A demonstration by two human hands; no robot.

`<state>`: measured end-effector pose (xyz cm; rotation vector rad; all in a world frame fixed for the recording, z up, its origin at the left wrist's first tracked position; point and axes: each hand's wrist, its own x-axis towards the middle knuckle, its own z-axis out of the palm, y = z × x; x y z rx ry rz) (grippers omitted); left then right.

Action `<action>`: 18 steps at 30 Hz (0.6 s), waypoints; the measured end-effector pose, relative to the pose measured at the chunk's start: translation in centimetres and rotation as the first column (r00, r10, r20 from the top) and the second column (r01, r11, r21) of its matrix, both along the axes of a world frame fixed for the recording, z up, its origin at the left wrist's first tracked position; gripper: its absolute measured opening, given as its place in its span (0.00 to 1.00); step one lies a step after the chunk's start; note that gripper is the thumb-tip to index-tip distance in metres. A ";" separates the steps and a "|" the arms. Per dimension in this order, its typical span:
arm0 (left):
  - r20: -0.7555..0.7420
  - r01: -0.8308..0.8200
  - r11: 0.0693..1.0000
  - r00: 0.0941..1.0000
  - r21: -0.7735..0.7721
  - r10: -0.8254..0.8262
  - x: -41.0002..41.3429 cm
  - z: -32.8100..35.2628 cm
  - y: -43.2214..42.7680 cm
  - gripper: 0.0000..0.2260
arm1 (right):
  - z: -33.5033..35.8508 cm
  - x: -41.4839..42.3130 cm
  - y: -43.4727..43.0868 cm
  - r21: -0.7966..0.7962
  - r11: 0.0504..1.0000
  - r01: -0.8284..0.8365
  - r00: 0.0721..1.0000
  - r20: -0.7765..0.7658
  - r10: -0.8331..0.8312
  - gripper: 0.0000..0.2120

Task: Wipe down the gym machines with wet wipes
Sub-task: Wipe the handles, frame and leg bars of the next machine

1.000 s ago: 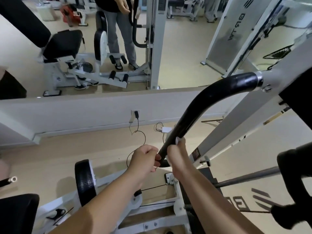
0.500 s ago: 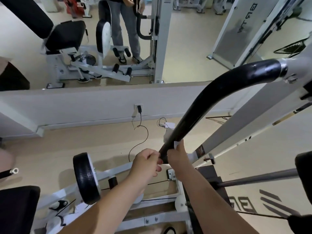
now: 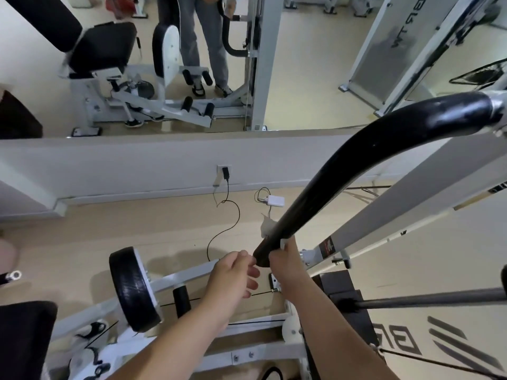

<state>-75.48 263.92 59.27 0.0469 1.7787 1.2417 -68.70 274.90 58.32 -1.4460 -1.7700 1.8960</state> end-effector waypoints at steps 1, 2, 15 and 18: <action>-0.011 -0.007 1.000 1.000 -0.003 0.007 -0.1 -0.3 -0.1 0.12 | -1.0 -0.1 0.0 -0.049 0.997 -0.058 0.998 0.035 0.060 0.27; -0.019 -0.014 1.000 1.000 -0.001 0.014 -0.3 -0.5 -0.2 0.12 | -2.0 -0.1 0.0 -0.090 0.991 -0.100 0.993 0.049 0.105 0.26; -0.041 0.031 1.000 0.999 -0.001 -0.031 0.3 -2.0 -0.2 0.08 | 1.8 0.2 0.0 0.019 0.992 0.124 0.981 -0.152 -0.120 0.28; -0.031 0.027 0.999 0.999 -0.037 -0.028 0.7 -3.3 -1.7 0.08 | -3.0 -0.4 -0.6 -0.089 0.996 0.000 0.997 0.073 0.006 0.35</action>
